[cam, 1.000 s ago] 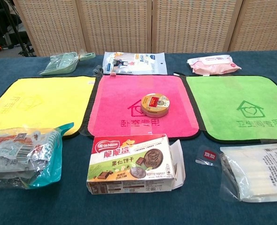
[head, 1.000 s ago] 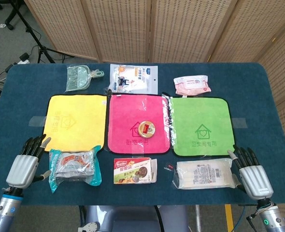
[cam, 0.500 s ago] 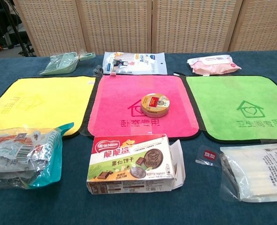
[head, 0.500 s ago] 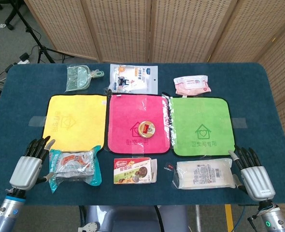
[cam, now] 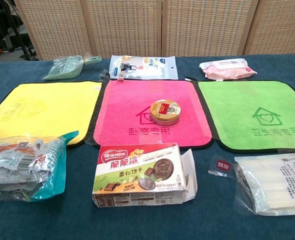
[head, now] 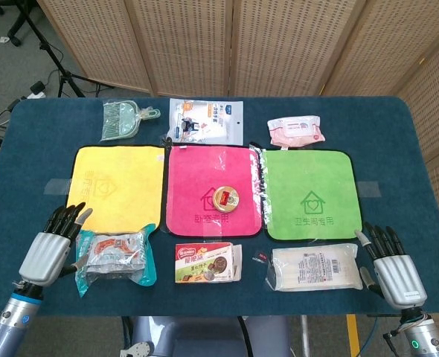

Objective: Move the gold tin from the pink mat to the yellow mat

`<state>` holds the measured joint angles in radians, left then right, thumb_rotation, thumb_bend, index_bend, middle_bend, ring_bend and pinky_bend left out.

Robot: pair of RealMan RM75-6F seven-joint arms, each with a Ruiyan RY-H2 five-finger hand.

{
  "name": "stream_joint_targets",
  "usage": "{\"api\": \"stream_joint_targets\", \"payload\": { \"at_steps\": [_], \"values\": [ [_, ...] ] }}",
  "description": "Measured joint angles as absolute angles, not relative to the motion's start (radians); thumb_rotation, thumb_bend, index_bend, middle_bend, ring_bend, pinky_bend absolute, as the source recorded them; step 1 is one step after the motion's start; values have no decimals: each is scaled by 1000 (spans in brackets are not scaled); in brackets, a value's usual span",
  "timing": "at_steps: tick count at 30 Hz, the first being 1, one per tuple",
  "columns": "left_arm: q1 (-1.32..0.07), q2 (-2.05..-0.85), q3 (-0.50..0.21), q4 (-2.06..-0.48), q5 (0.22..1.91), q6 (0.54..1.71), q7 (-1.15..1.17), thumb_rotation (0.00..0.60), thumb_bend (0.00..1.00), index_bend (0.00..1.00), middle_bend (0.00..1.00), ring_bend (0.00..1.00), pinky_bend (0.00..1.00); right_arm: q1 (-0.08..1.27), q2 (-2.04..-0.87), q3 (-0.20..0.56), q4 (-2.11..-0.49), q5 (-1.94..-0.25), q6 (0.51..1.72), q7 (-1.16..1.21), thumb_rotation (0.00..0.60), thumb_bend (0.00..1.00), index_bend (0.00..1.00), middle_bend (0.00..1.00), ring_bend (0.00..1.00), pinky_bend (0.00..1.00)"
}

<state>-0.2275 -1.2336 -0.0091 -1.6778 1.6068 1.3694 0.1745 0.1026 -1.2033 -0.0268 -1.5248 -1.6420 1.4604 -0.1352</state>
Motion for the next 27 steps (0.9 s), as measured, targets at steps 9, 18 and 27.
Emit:
{"api": "stream_joint_targets", "payload": {
  "at_steps": [9, 18, 27],
  "values": [
    [-425, -1149, -96, -1712, 1614, 1139, 198, 600, 1000, 35, 0, 0, 0, 106, -1206, -22, -1521, -1629, 1451, -131, 600, 466, 80, 0, 0, 0],
    [-703, -1203, -174, -1585, 1603, 837, 310, 600, 1000, 35, 0, 0, 0, 108, -1203, -6, -1509, -1597, 1443, -98, 600, 466, 80, 0, 0, 0],
    [-914, -1384, -217, -1362, 1595, 656, 449, 600, 1000, 35, 0, 0, 0, 116, -1198, 21, -1476, -1532, 1410, -40, 600, 466, 80, 0, 0, 0]
  ]
}}
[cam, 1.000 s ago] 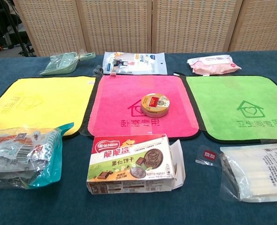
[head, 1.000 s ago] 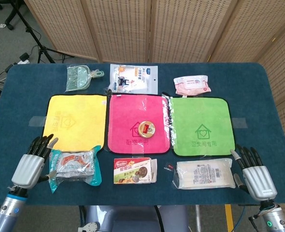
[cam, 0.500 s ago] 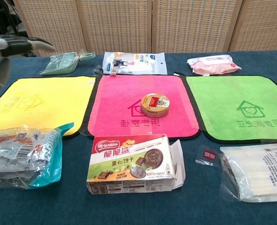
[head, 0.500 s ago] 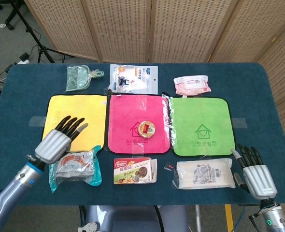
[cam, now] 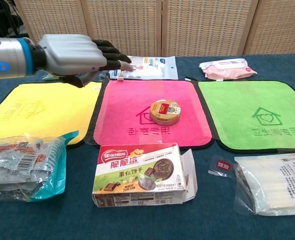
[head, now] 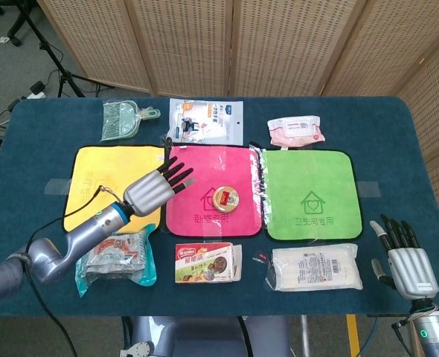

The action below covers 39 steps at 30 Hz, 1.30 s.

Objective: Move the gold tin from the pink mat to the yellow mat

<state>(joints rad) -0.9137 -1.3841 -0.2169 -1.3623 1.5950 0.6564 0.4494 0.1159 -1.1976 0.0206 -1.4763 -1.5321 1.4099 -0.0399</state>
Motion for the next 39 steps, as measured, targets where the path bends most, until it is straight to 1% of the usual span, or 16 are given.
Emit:
{"api": "stream_joint_targets", "payload": {
  "at_steps": [7, 14, 17, 27, 39],
  "values": [
    [-1016, -1528, -223, -1252, 1571, 586, 432, 600, 1000, 35, 0, 0, 0, 116, -1193, 35, -1458, -1497, 1396, -3, 600, 466, 80, 0, 0, 0],
    [-1096, -1664, -197, -1129, 1584, 563, 372, 600, 1000, 35, 0, 0, 0, 111, -1186, 45, -1442, -1470, 1390, 34, 600, 466, 80, 0, 0, 0],
    [-1125, -1703, -184, -1089, 1592, 555, 335, 600, 1000, 35, 0, 0, 0, 109, -1183, 46, -1438, -1464, 1386, 45, 600, 466, 80, 0, 0, 0],
    [-1185, -1787, -145, -980, 1617, 556, 244, 600, 1000, 35, 0, 0, 0, 96, -1169, 50, -1438, -1459, 1405, 68, 600, 466, 80, 0, 0, 0],
    [-1198, -1797, -93, -936, 1623, 571, 196, 600, 1000, 35, 0, 0, 0, 95, -1168, 45, -1449, -1474, 1411, 56, 600, 466, 80, 0, 0, 0]
  ]
}}
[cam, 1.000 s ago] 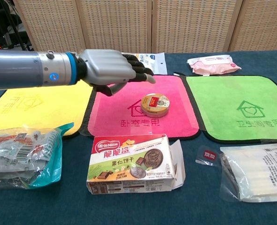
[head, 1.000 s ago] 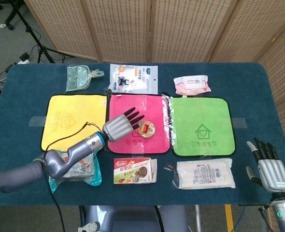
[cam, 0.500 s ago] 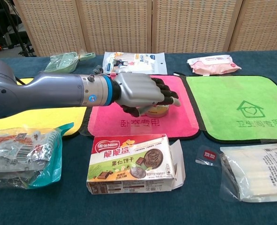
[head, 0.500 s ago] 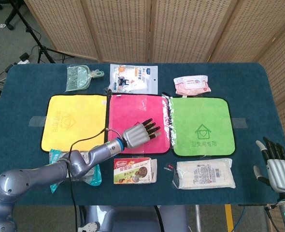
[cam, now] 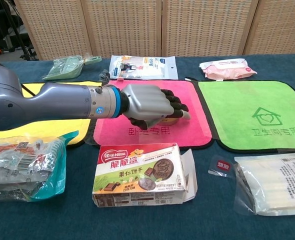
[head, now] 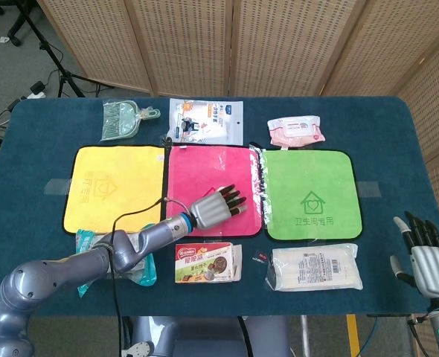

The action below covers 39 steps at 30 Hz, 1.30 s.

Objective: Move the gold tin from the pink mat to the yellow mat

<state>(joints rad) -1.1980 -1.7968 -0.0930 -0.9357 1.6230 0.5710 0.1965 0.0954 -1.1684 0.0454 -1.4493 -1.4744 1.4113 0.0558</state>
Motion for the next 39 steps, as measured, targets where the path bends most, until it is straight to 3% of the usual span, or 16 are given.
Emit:
{"api": "stream_joint_targets", "payload": {
  "at_steps": [16, 39],
  "values": [
    [-1122, -1705, -14, -993, 1601, 625, 219, 600, 1000, 35, 0, 0, 0, 102, -1182, 37, -1454, -1485, 1398, 21, 600, 466, 80, 0, 0, 0],
    [-975, -1478, 88, -1159, 1590, 740, 267, 600, 1000, 35, 0, 0, 0, 111, -1205, 20, -1462, -1507, 1387, -38, 600, 466, 80, 0, 0, 0]
  ]
}}
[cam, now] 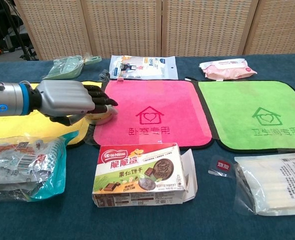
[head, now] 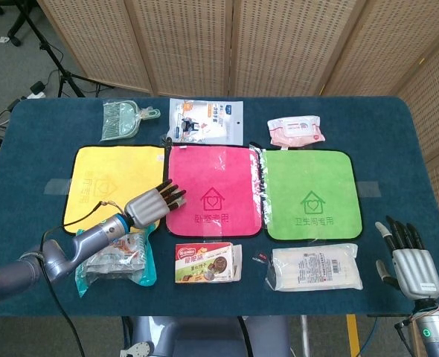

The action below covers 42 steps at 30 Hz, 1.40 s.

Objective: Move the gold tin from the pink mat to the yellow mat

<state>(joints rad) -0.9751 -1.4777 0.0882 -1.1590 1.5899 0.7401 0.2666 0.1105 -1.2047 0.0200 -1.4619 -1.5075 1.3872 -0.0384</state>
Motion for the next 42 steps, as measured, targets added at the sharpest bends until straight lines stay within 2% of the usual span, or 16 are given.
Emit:
{"api": "stream_joint_targets", "payload": {
  "at_steps": [17, 33, 39, 41, 42],
  "values": [
    [-885, -1342, 186, -1232, 1668, 838, 235, 600, 1000, 35, 0, 0, 0, 110, -1209, 14, -1470, -1518, 1394, -59, 600, 466, 80, 0, 0, 0],
    [-756, -1225, 226, -1201, 1627, 908, 201, 600, 1000, 35, 0, 0, 0, 107, -1211, 7, -1483, -1530, 1402, -83, 600, 466, 80, 0, 0, 0],
    [-692, -1195, 225, -1180, 1599, 966, 174, 600, 1000, 35, 0, 0, 0, 106, -1211, 4, -1490, -1538, 1406, -88, 600, 466, 80, 0, 0, 0],
    [-676, -1194, 209, -1176, 1582, 999, 149, 600, 925, 35, 0, 0, 0, 105, -1210, 2, -1493, -1544, 1410, -91, 600, 466, 80, 0, 0, 0],
    [-668, -1194, 200, -1175, 1575, 1016, 133, 600, 799, 35, 0, 0, 0, 105, -1209, 2, -1494, -1546, 1412, -93, 600, 466, 80, 0, 0, 0]
  ]
}}
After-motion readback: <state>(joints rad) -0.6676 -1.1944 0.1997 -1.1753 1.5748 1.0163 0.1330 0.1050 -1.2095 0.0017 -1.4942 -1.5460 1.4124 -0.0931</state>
